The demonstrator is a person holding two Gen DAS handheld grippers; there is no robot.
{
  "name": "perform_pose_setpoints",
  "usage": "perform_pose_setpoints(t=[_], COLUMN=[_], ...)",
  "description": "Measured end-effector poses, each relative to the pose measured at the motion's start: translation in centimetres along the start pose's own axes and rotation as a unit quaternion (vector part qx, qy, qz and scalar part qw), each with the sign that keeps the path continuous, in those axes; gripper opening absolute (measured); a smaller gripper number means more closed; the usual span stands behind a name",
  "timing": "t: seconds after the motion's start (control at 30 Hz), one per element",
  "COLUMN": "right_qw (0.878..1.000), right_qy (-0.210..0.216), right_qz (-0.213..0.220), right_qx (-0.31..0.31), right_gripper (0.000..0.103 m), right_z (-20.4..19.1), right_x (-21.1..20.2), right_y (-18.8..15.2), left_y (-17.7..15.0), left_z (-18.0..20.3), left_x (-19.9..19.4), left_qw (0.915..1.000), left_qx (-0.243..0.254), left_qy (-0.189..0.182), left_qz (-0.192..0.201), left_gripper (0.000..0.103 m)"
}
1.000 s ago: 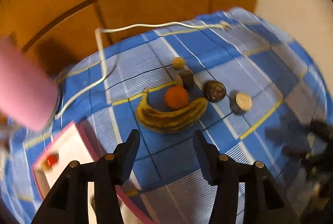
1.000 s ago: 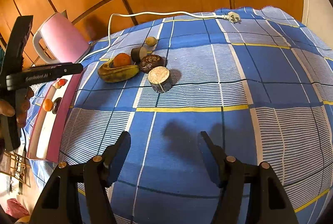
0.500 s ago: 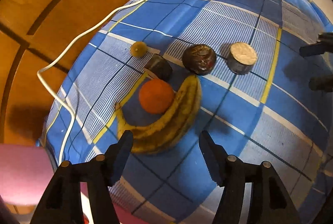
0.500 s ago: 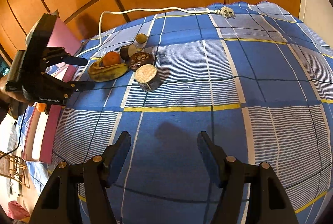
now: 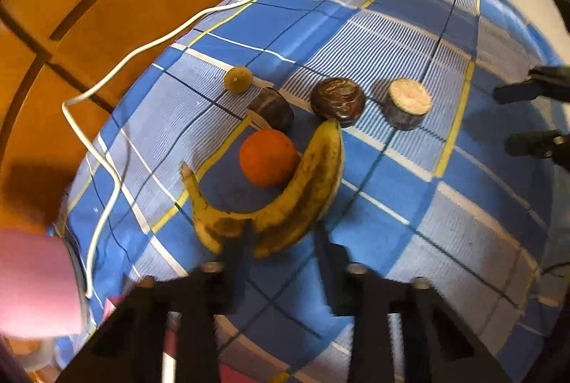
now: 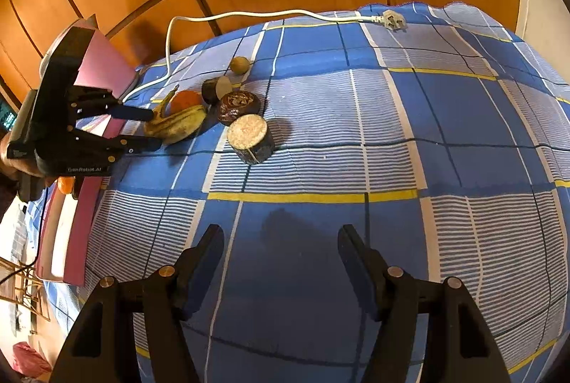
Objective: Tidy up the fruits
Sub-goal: 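Close the left tool on the banana while the right tool grasps the beige round cake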
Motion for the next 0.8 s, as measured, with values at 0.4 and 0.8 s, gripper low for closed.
perform_pose_setpoints(t=[0.4, 0.8], right_qw=[1.0, 1.0], right_qy=[-0.003, 0.001], right_qz=[0.006, 0.012], right_qx=[-0.011, -0.013], right_gripper=[0.067, 0.067], right_z=[-0.7, -0.5], right_x=[-0.4, -0.7], right_y=[0.9, 2.1], left_y=[0.3, 1.8], left_z=[1.3, -0.6], left_x=[-0.8, 0.9], left_qw=[0.9982, 0.9927], left_qx=[0.059, 0.113], left_qy=[-0.011, -0.028], left_qz=[-0.003, -0.03], left_gripper=[0.031, 0.058])
Point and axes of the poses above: each gripper's, at about its wrist camera, not at the fingertips, and x roughly the way its jaws point, z to its right, y to its top, the point moved 9 cm from there along x, roughly the way its jaws point, and after that the axes turned 10 degrees about -z, right-handed, at the moved point
